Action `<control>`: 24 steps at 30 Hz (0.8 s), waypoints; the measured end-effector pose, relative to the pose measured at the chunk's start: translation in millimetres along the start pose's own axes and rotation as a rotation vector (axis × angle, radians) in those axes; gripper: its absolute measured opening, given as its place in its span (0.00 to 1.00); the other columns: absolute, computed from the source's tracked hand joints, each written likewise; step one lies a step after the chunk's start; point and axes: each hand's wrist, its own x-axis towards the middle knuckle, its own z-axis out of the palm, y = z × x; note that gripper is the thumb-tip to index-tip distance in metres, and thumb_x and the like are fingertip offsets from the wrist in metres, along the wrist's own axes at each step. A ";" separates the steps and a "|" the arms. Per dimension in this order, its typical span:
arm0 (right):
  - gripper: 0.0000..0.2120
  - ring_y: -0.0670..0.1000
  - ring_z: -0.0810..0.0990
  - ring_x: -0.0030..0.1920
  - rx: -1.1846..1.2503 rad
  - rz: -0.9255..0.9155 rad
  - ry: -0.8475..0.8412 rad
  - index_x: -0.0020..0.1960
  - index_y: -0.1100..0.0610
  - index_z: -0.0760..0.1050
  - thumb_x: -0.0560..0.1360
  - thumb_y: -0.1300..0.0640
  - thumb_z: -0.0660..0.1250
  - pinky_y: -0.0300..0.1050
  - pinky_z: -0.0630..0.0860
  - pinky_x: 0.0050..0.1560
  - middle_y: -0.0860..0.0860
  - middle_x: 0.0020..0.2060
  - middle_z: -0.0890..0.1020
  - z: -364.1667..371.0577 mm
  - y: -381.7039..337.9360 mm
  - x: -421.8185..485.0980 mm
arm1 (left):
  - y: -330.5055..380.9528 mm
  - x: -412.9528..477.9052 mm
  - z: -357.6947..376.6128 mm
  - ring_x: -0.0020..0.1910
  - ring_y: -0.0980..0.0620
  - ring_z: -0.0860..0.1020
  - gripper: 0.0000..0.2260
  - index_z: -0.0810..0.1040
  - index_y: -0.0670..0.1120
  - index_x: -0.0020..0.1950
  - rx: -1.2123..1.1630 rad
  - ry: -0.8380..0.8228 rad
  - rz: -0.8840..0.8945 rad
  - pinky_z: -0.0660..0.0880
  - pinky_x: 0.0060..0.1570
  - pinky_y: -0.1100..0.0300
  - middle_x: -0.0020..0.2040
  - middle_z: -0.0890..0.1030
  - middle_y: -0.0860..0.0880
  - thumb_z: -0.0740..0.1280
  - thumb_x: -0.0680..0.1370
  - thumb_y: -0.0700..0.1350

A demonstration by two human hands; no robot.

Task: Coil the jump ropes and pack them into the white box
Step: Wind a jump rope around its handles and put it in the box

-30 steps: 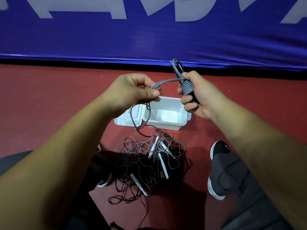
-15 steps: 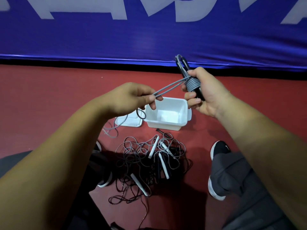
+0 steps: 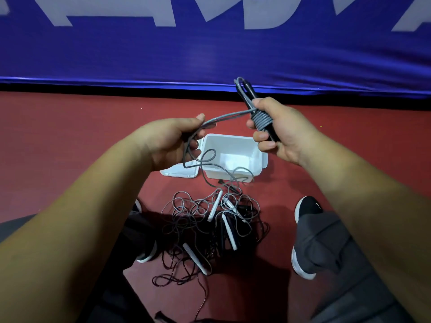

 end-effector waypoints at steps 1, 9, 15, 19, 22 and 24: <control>0.08 0.47 0.67 0.27 -0.005 -0.002 0.000 0.56 0.53 0.77 0.82 0.49 0.69 0.37 0.59 0.22 0.53 0.39 0.81 0.1 0.0 -0.3 | -0.3 0.5 0.0 0.32 0.56 0.70 0.14 0.87 0.48 0.41 -0.001 -0.001 0.003 0.74 0.42 0.60 0.38 0.76 0.52 0.67 0.83 0.48; 0.09 0.48 0.66 0.27 -0.047 0.023 -0.014 0.52 0.54 0.76 0.81 0.49 0.69 0.37 0.59 0.23 0.54 0.38 0.81 4.7 1.4 -4.0 | -6.7 -2.0 -5.1 0.40 0.56 0.82 0.06 0.88 0.49 0.55 0.739 0.080 0.208 0.82 0.47 0.56 0.47 0.86 0.47 0.73 0.81 0.42; 0.09 0.47 0.65 0.27 -0.012 0.087 -0.060 0.53 0.54 0.74 0.82 0.48 0.67 0.37 0.59 0.22 0.53 0.38 0.79 7.7 5.2 -6.3 | -6.3 -6.1 4.2 0.40 0.51 0.88 0.07 0.84 0.48 0.49 0.965 0.262 0.313 0.85 0.45 0.40 0.44 0.87 0.45 0.67 0.84 0.42; 0.11 0.46 0.64 0.26 0.113 0.140 -0.127 0.57 0.53 0.71 0.84 0.46 0.63 0.36 0.58 0.19 0.53 0.37 0.77 8.3 3.0 -4.5 | -6.1 -6.5 14.3 0.34 0.43 0.87 0.05 0.76 0.42 0.55 0.610 0.320 0.354 0.82 0.38 0.39 0.49 0.85 0.36 0.60 0.86 0.39; 0.09 0.44 0.64 0.26 0.226 0.146 -0.168 0.54 0.52 0.71 0.84 0.46 0.61 0.35 0.58 0.19 0.52 0.37 0.76 7.8 -0.9 -4.4 | -3.3 -7.1 16.6 0.32 0.43 0.85 0.06 0.76 0.43 0.54 0.578 0.292 0.418 0.81 0.36 0.48 0.45 0.86 0.39 0.60 0.86 0.39; 0.09 0.44 0.63 0.26 0.262 0.143 -0.176 0.52 0.52 0.71 0.84 0.46 0.62 0.35 0.57 0.19 0.51 0.37 0.76 6.2 -3.3 -4.8 | -4.1 -5.8 13.3 0.35 0.45 0.85 0.05 0.77 0.44 0.54 0.708 0.275 0.460 0.82 0.39 0.49 0.43 0.86 0.43 0.62 0.86 0.39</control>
